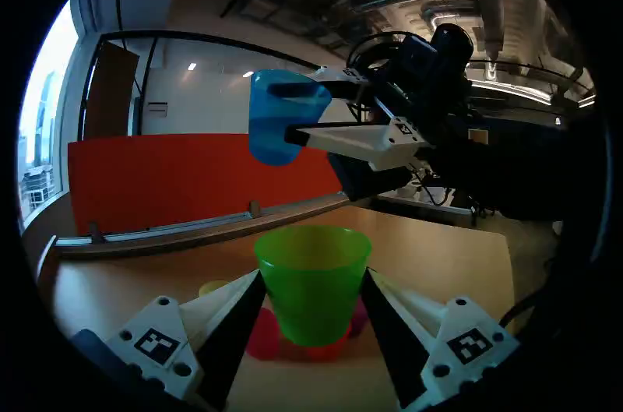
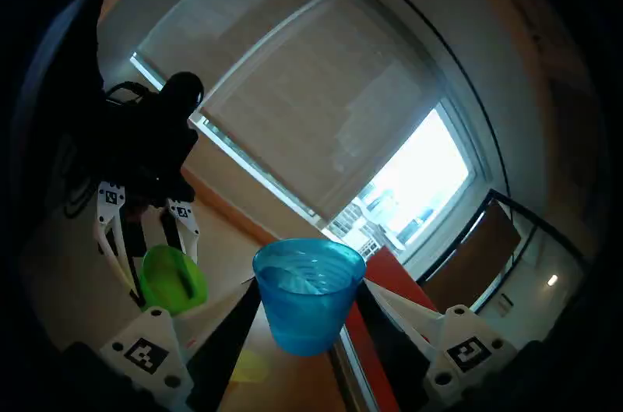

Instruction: Pour water

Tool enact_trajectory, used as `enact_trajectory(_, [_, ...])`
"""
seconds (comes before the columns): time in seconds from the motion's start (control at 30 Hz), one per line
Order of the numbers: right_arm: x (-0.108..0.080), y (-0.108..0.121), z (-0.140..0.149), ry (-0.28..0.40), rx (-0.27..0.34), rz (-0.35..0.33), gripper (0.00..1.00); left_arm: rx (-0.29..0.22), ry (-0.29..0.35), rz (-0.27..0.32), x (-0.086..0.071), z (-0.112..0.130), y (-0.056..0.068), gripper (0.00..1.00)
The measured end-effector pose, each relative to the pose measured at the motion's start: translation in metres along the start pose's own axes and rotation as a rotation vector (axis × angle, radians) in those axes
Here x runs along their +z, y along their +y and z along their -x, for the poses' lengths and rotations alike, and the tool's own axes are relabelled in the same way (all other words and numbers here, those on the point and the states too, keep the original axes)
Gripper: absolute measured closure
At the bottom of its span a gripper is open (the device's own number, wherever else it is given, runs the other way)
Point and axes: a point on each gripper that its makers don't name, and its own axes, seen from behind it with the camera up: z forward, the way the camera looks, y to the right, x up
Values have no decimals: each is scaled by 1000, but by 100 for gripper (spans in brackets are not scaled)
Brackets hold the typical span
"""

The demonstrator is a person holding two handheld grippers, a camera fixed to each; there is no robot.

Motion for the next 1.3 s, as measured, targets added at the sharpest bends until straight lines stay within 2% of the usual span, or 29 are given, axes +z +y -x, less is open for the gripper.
enact_trajectory(0.57, [7,-4,-6,-5,-96,-16,12,-1,5,4,2,2,1,18])
enact_trajectory(1.3, [8,-2,-10,-19,-228,-1,12,-3,13,8,2,-2,2,18])
